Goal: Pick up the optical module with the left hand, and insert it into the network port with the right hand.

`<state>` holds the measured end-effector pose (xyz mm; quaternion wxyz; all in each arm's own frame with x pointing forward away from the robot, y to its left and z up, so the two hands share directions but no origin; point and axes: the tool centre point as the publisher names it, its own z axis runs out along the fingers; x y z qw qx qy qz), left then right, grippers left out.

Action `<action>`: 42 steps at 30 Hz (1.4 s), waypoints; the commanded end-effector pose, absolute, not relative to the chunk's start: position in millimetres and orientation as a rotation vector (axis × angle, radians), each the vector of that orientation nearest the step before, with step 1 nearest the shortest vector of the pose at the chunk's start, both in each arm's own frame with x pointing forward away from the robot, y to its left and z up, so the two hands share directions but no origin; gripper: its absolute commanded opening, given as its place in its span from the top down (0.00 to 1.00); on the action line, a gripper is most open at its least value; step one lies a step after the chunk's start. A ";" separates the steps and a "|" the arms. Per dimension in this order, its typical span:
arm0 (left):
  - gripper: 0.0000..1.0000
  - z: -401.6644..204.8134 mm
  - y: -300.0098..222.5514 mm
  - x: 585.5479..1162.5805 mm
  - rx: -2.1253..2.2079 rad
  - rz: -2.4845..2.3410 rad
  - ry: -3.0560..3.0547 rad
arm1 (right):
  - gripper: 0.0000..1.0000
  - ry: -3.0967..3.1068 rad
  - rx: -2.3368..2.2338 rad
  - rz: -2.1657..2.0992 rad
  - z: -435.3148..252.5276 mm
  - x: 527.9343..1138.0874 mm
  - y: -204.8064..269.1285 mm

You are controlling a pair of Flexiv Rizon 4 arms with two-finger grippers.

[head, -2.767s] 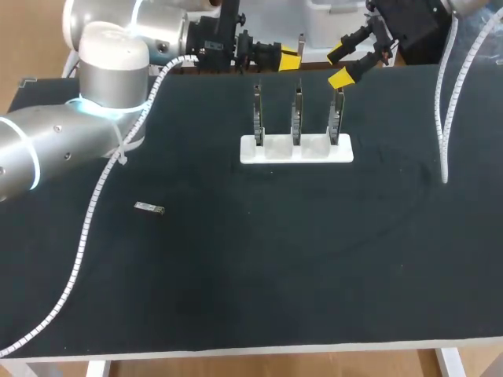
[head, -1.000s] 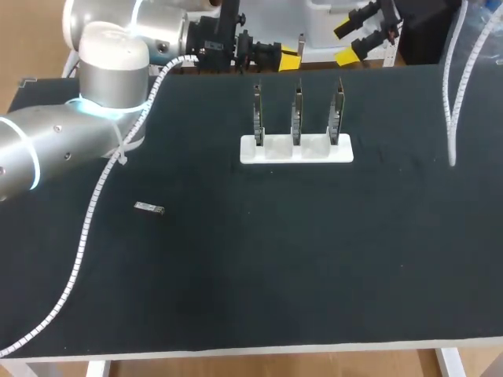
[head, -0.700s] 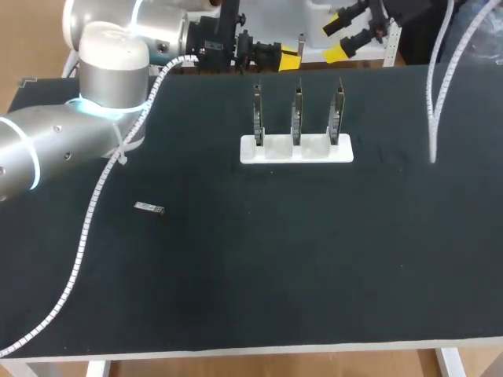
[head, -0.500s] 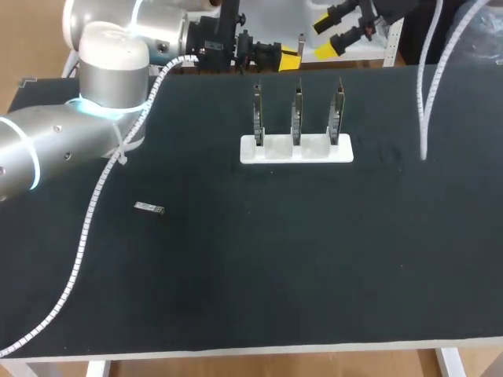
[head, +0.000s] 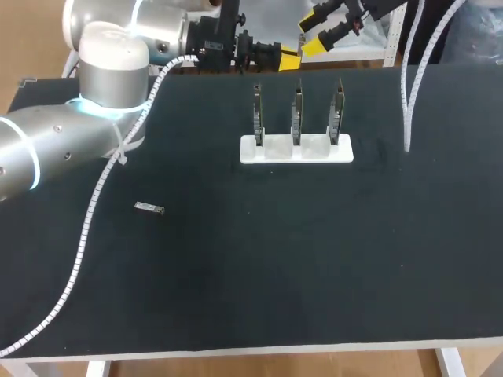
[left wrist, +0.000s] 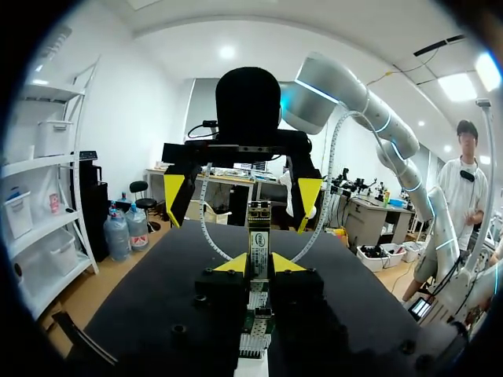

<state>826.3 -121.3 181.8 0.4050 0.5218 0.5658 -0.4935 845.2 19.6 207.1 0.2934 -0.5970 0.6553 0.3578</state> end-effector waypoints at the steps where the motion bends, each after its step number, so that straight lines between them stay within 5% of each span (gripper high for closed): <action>1: 1.00 181.8 -120.9 825.4 1.316 -1.243 1.428 | 0.00 1.745 -1.593 0.962 207.2 845.3 20.6; 42: 1.00 181.8 -120.9 825.4 1.316 -1.243 1.428 | 0.00 1.714 -1.630 0.988 213.7 820.6 24.9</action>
